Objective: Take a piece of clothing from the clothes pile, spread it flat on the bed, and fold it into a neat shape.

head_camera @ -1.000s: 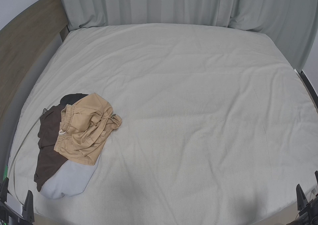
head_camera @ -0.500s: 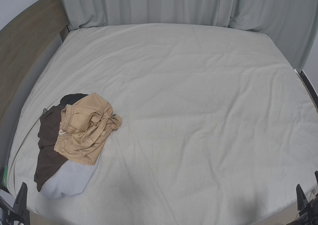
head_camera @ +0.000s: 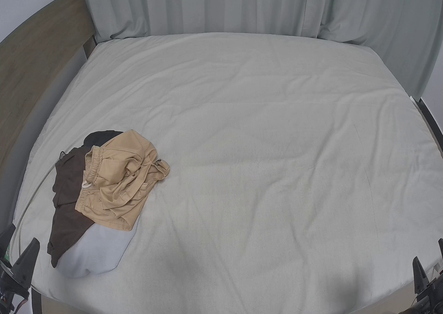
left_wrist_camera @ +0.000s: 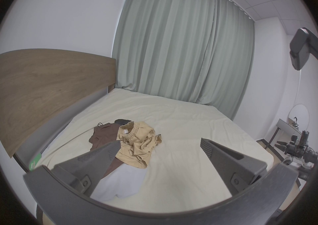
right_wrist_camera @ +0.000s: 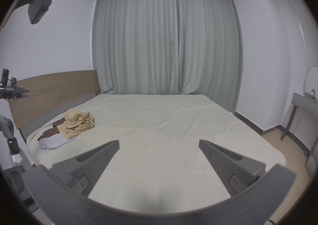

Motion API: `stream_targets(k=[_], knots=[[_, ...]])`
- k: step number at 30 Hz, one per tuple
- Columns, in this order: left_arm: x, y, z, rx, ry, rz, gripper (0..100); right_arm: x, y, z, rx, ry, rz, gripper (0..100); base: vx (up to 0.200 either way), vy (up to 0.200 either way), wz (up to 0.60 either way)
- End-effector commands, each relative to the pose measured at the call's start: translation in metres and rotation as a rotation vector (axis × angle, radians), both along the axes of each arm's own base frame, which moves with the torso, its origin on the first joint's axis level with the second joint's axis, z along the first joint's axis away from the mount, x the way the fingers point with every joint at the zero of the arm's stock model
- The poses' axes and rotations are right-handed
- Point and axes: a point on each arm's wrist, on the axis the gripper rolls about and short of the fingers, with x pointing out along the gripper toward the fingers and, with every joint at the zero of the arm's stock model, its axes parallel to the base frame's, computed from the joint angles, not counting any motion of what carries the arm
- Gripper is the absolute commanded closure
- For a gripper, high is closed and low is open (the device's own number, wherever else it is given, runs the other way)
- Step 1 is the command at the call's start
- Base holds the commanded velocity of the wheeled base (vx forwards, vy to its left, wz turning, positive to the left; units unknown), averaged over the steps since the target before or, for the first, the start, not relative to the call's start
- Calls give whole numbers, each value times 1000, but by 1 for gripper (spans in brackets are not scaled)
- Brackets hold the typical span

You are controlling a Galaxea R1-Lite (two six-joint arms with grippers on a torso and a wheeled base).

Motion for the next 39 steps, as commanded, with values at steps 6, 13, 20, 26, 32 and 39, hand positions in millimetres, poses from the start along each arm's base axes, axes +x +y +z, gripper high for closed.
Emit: stream_targets(k=[6,13,20,26,32,39], knots=[[27,-1,16,-39,80,-3,0,0,0,-5,0,4,0,0,0,0,0],[47,-2,23,-50,82,-21,0,0,0,-5,0,4,0,0,0,0,0],[57,-4,22,-53,118,-55,0,0,0,-5,0,5,0,0,0,0,0],[64,-4,21,-56,148,-74,0,0,0,-5,0,2,0,0,0,0,0],[74,-4,23,-56,182,-76,0,0,0,-5,0,5,0,0,0,0,0],[95,-5,25,-65,202,-89,0,0,0,-5,0,5,0,0,0,0,0]])
